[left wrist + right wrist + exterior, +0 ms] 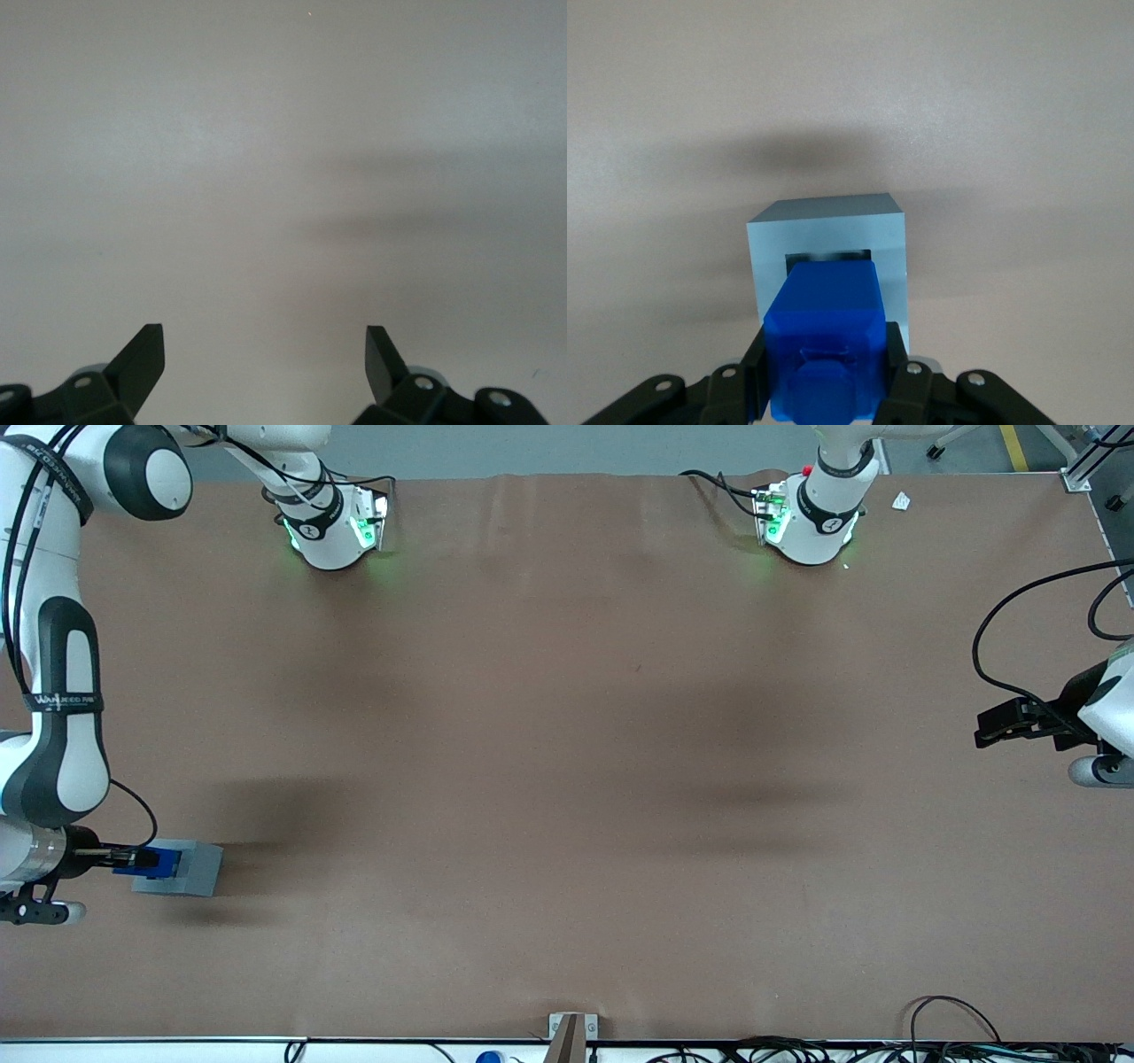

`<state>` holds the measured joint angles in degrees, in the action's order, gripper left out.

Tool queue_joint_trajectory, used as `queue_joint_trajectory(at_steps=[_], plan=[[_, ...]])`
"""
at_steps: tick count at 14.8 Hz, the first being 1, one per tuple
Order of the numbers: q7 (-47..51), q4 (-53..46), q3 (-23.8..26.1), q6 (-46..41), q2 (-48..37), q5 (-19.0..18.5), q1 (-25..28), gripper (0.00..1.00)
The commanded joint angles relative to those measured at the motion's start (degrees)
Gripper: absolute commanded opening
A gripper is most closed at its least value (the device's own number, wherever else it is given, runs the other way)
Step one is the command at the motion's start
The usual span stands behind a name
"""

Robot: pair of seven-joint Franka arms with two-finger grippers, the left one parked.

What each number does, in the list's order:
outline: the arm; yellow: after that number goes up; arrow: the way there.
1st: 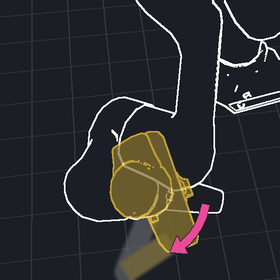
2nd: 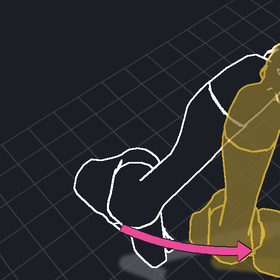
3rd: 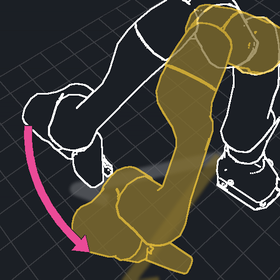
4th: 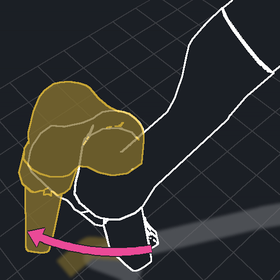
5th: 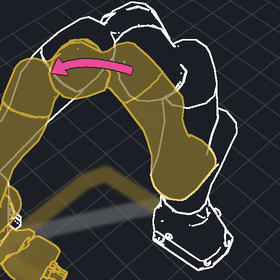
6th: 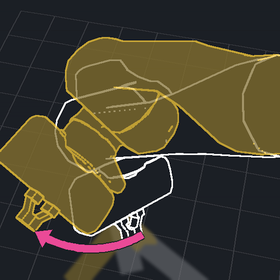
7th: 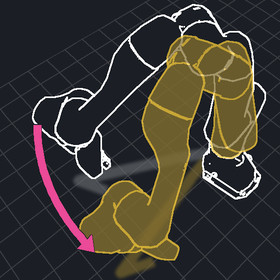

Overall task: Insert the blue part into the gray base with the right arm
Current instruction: 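Lower the blue block into the gray base's square opening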

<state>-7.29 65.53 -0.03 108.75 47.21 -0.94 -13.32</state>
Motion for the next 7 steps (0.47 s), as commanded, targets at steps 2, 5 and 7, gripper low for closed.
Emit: queue_joint_trajectory(at_steps=[2,5,7], plan=[[1.6,-2.1,0.7,-1.6,1.1,0.8,-0.9,0.00],[1.6,-2.5,0.7,-1.7,1.5,0.8,-0.9,0.00],[1.6,-2.6,0.8,-1.5,1.8,0.9,-0.8,0.00]])
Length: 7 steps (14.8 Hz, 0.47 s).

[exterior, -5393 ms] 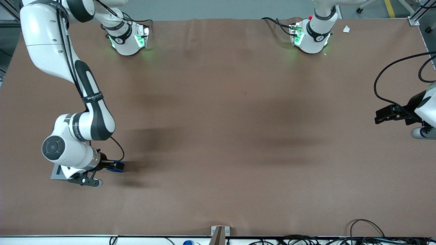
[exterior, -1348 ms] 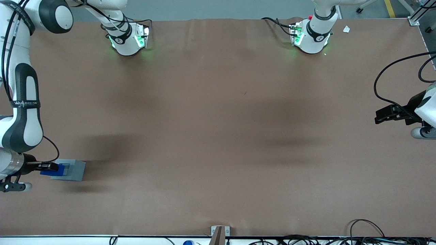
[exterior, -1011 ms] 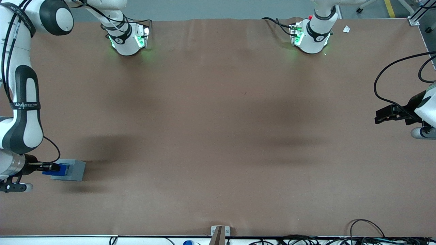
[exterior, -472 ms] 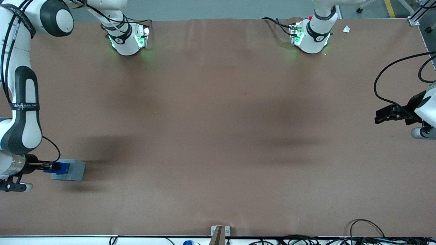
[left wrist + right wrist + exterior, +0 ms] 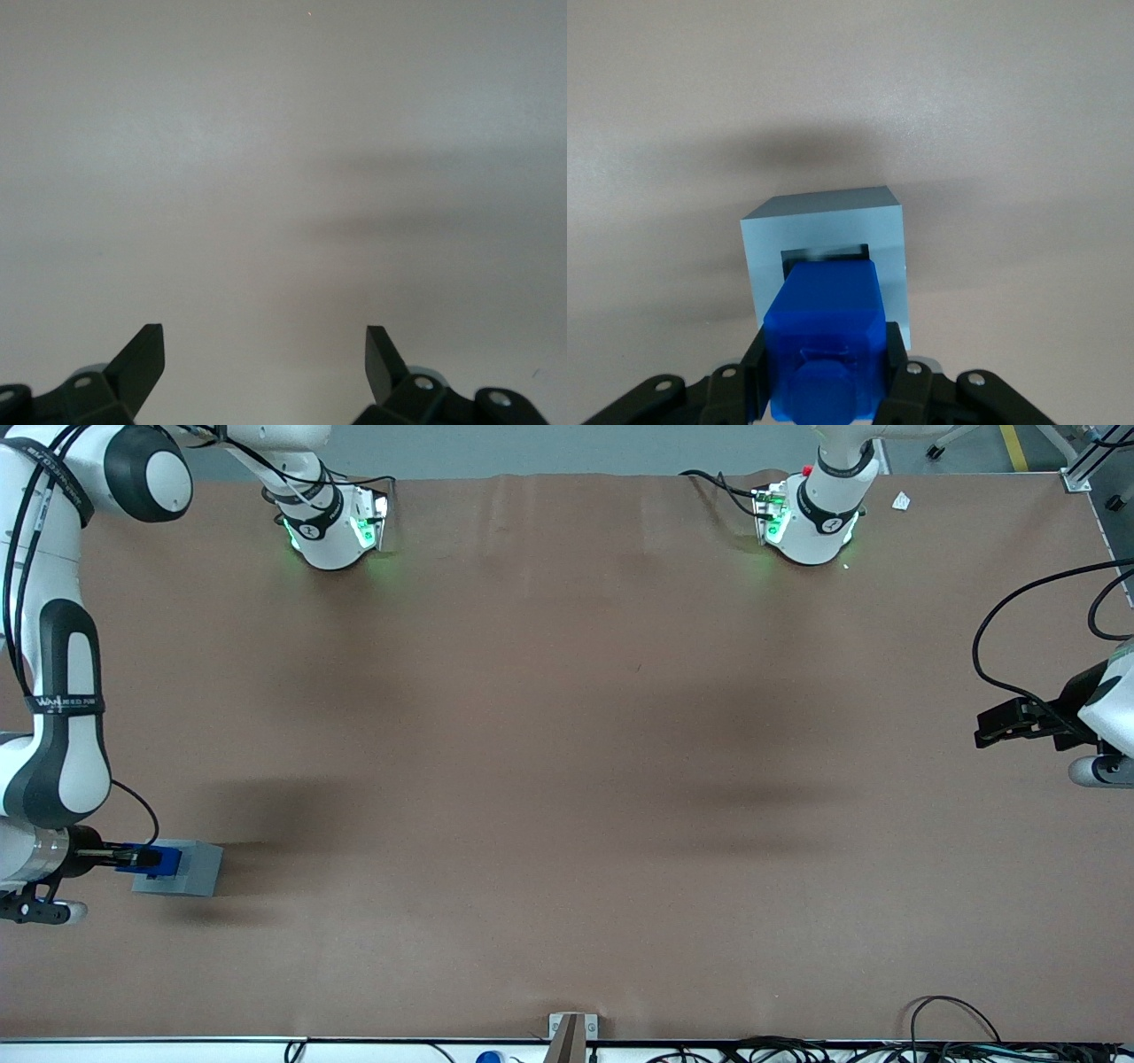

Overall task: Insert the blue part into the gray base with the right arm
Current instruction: 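Lower the blue block into the gray base's square opening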

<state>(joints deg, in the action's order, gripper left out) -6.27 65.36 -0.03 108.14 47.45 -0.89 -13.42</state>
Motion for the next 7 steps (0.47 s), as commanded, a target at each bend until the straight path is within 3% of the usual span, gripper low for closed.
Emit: queue_joint_trajectory(at_steps=[1,7], plan=[[0.6,-2.4,0.9,-0.8,1.6,0.8,-0.7,0.00],[0.4,-3.7,0.9,-0.5,2.4,0.7,-0.1,0.00]])
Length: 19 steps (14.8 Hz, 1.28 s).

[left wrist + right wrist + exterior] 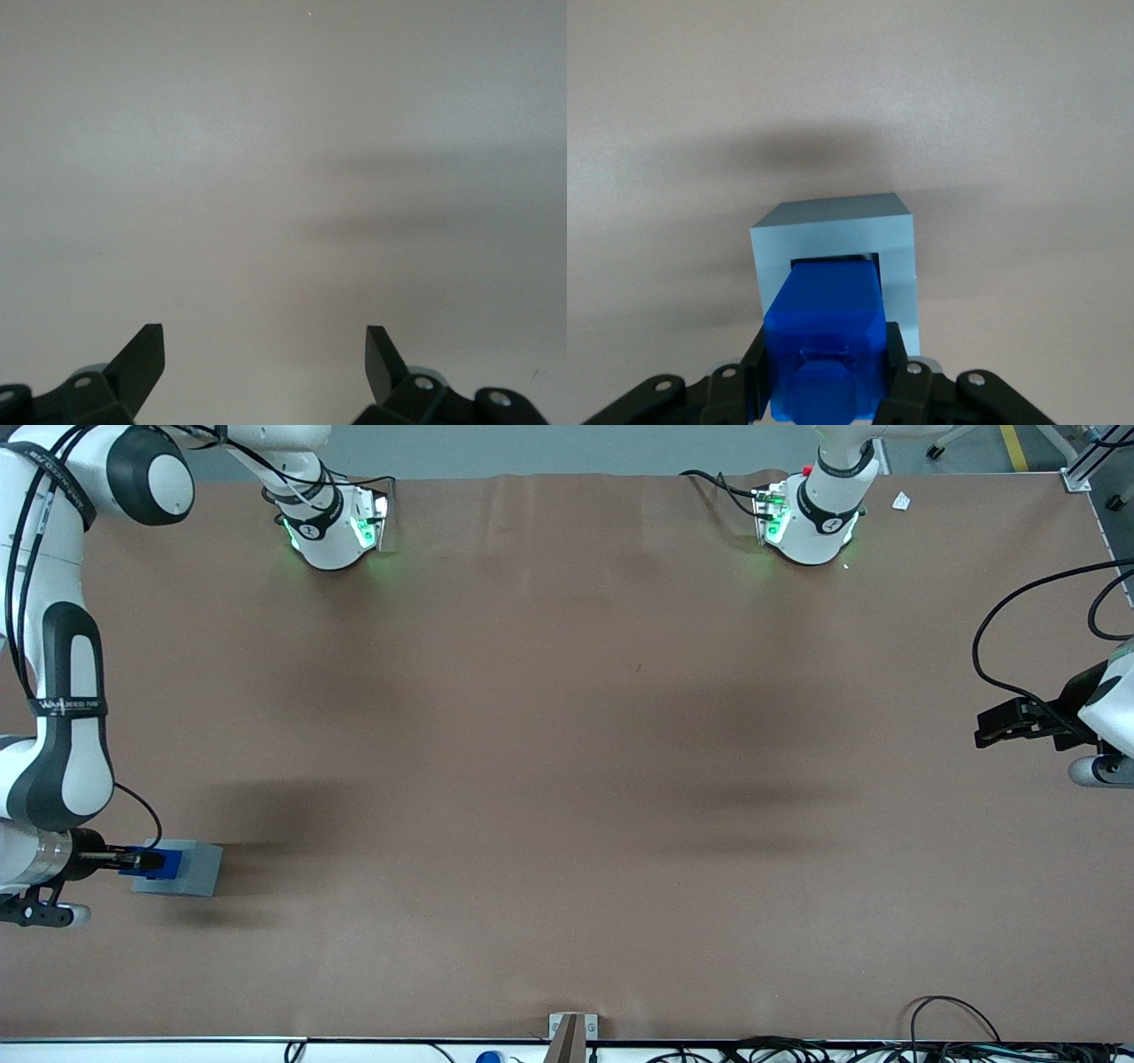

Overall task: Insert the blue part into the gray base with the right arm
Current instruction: 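Lower the blue block into the gray base's square opening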

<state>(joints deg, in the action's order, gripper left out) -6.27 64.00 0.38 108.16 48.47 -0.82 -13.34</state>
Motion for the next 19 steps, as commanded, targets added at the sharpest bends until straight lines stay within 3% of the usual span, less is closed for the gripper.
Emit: queue_joint_trajectory(at_steps=[1,13,14,19], plan=[[0.3,-2.4,0.5,-0.4,1.5,0.6,-0.2,0.00],[-2.3,-3.3,0.4,1.7,3.3,0.6,-0.4,0.00],[-2.3,-3.3,0.5,1.8,3.5,0.6,-0.5,0.02],[-2.3,-3.3,0.5,1.9,3.8,0.6,-0.5,0.32]])
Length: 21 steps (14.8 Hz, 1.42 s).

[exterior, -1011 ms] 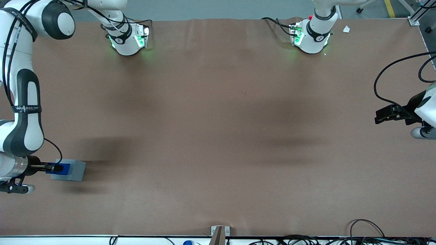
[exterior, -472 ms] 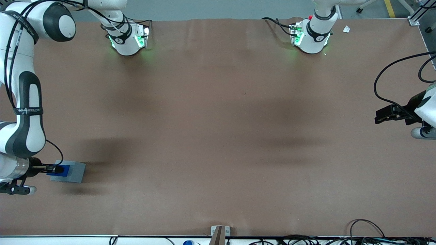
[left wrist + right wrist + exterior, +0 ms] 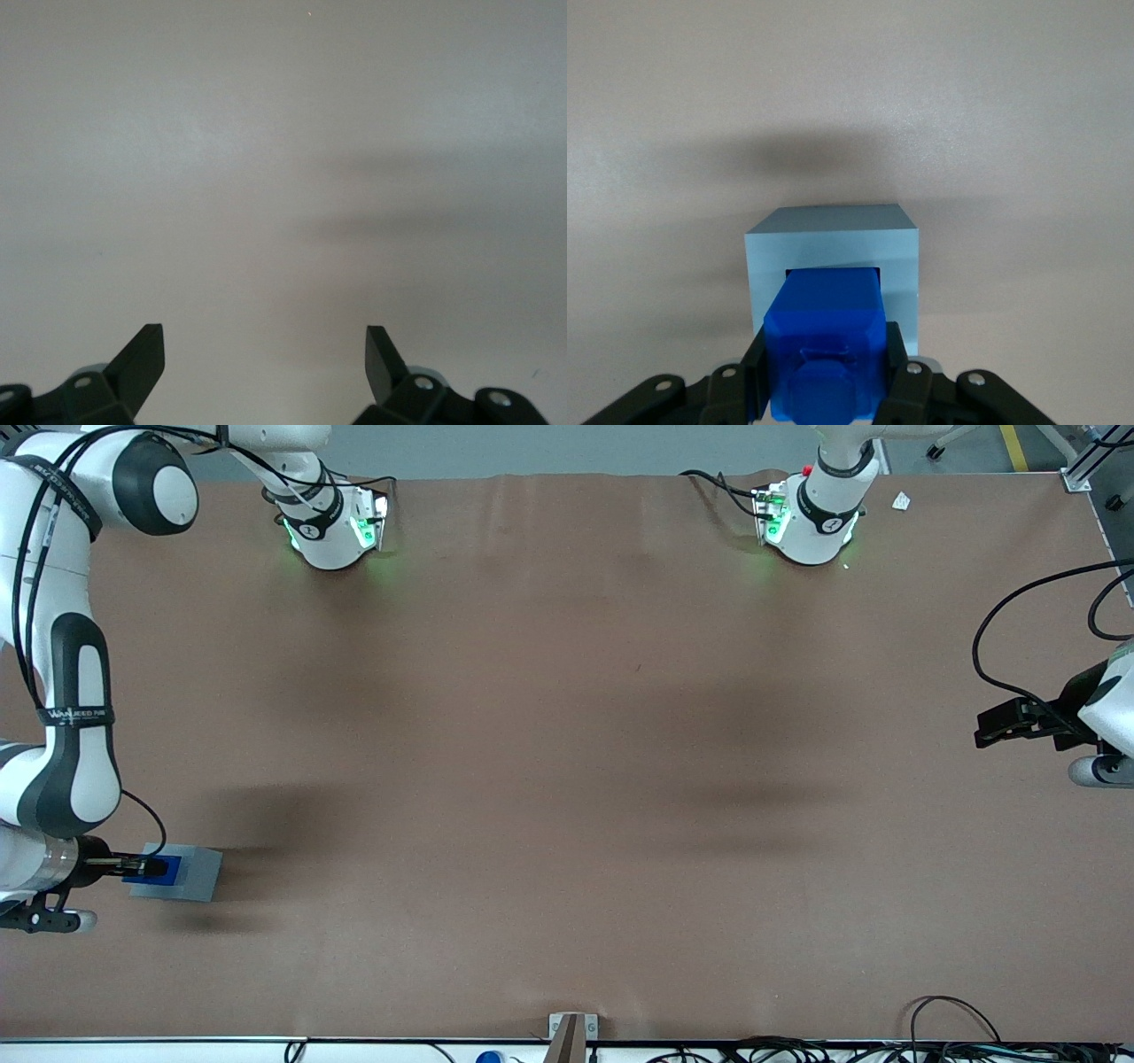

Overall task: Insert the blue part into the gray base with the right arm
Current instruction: 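Lower the blue block into the gray base's square opening, then open the right gripper and raise it away from the base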

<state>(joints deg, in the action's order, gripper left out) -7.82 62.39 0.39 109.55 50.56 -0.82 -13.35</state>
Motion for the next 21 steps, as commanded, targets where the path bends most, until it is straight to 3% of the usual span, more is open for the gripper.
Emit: queue_joint_trajectory(at_steps=[1,4,12,21], plan=[[-0.8,-1.7,0.5,0.5,1.7,0.6,-0.5,0.51],[-1.1,-1.7,0.5,0.5,1.7,0.6,-0.7,1.00],[-0.8,-1.7,0.6,-1.4,-1.6,0.6,-0.4,1.00],[-0.3,0.2,0.7,-20.9,-20.8,0.6,2.2,1.00]])
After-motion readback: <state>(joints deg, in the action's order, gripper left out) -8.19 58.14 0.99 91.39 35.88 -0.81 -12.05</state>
